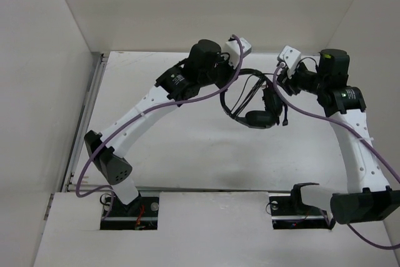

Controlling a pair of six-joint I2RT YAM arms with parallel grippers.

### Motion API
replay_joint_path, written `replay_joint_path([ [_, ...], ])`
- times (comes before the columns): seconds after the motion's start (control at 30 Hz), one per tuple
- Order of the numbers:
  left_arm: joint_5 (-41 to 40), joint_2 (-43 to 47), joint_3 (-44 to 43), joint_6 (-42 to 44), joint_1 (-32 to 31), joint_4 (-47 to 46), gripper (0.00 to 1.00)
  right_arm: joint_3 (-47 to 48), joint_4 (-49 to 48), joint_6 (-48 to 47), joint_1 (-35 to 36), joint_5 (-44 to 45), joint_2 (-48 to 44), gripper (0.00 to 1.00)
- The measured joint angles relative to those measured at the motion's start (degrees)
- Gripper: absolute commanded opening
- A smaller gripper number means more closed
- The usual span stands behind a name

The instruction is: Wrap the headphones

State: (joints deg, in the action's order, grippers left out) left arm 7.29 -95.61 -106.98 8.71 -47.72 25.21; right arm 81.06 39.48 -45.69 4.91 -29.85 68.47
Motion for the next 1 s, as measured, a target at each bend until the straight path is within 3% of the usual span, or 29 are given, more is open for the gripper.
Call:
replay_joint_path([
  [0.6, 0.8, 0.2, 4.0, -1.5, 6.7, -0.7, 0.02, -5.3, -3.8, 11.7, -13.0, -17.1, -3.4, 0.46],
  [1.0, -4.1, -2.7, 16.4, -3.1, 11.4, -11.6, 0.02, -20.7, -23.5, 36.9, -14.3, -19.0, -13.9, 0.52],
])
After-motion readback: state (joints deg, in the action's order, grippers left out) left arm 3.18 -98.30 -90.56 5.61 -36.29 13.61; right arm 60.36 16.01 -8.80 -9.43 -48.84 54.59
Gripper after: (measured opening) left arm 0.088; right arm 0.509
